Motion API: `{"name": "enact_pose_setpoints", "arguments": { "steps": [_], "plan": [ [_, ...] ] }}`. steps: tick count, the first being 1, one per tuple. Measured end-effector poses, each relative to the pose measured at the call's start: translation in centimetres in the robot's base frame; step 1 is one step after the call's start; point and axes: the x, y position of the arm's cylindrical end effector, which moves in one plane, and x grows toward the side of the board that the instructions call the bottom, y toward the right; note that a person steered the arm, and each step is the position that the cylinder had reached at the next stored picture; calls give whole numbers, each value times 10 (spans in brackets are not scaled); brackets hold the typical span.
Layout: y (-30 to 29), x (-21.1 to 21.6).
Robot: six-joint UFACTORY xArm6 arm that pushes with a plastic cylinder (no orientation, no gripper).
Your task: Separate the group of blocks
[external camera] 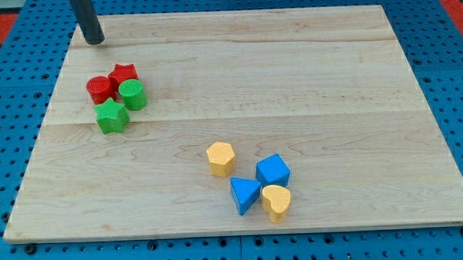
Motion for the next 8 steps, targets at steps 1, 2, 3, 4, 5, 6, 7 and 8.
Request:
{"name": "enact_pose_setpoints", "arguments": {
  "steps": [1, 2, 3, 4, 5, 6, 7, 8],
  "plan": [
    [8, 36],
    [44, 94],
    [72, 147],
    [91, 153],
    [101, 156],
    [94, 127],
    [44, 120],
    [40, 165]
  ]
}}
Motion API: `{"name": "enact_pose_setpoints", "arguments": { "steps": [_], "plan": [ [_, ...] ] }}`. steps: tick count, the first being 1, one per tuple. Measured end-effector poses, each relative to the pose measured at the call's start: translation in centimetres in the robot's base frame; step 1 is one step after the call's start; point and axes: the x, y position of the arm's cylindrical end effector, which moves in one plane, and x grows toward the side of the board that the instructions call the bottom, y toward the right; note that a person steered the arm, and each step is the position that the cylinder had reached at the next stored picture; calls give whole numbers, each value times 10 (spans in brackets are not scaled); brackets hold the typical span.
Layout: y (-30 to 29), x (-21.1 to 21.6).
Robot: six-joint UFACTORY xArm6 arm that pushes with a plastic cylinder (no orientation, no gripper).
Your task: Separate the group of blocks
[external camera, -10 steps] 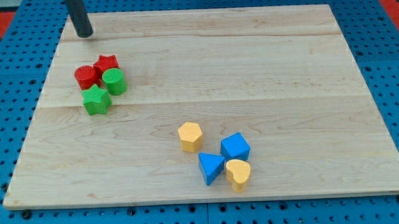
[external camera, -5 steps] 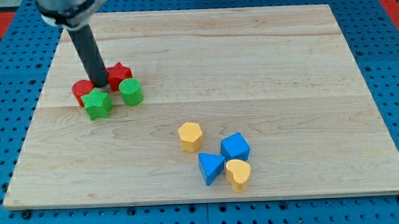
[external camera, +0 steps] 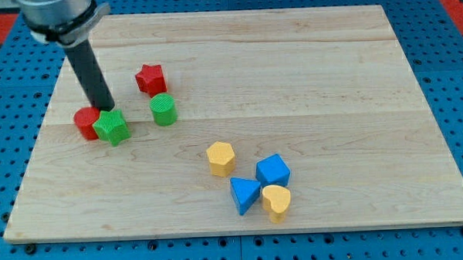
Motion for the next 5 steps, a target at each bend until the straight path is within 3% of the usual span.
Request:
{"name": "enact_pose_setpoints", "arguments": {
  "steps": [2, 4, 5],
  "plan": [
    [-10, 56],
    [3, 55],
    [28, 118]
  ]
}}
